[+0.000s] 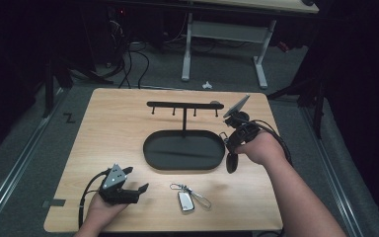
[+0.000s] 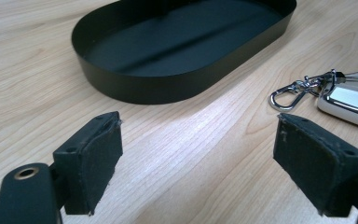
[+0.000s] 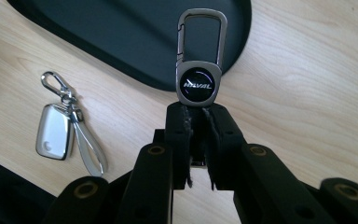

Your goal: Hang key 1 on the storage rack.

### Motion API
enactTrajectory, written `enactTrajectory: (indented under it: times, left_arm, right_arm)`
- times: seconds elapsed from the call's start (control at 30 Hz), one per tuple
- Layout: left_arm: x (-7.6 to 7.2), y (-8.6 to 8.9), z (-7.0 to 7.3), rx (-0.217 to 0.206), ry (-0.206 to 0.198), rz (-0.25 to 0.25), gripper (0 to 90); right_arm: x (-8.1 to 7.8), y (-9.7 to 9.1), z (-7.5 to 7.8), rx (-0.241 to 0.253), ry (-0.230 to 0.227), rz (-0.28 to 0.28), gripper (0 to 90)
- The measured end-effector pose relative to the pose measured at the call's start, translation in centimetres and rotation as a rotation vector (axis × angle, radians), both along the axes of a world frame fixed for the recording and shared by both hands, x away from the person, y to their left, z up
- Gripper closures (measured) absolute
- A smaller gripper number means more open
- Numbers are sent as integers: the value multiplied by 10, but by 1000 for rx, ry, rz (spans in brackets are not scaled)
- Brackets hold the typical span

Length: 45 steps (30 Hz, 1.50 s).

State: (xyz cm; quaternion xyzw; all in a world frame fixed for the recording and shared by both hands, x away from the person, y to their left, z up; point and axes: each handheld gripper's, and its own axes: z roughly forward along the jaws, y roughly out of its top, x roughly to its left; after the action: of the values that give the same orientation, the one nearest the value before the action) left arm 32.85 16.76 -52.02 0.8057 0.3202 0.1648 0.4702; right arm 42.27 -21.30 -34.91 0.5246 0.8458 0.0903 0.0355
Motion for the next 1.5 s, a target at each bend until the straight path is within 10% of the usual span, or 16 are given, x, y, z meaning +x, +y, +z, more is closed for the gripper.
enactTrajectory:
  times: [0.97,1.5]
  left_arm:
    - [-5,12,-2,0,12,24,158]
    - [-5,13,-3,0,16,18,158]
  right_arm:
    - [33,59,33,56,-72,74,805]
    - [52,69,22,73,-82,48,804]
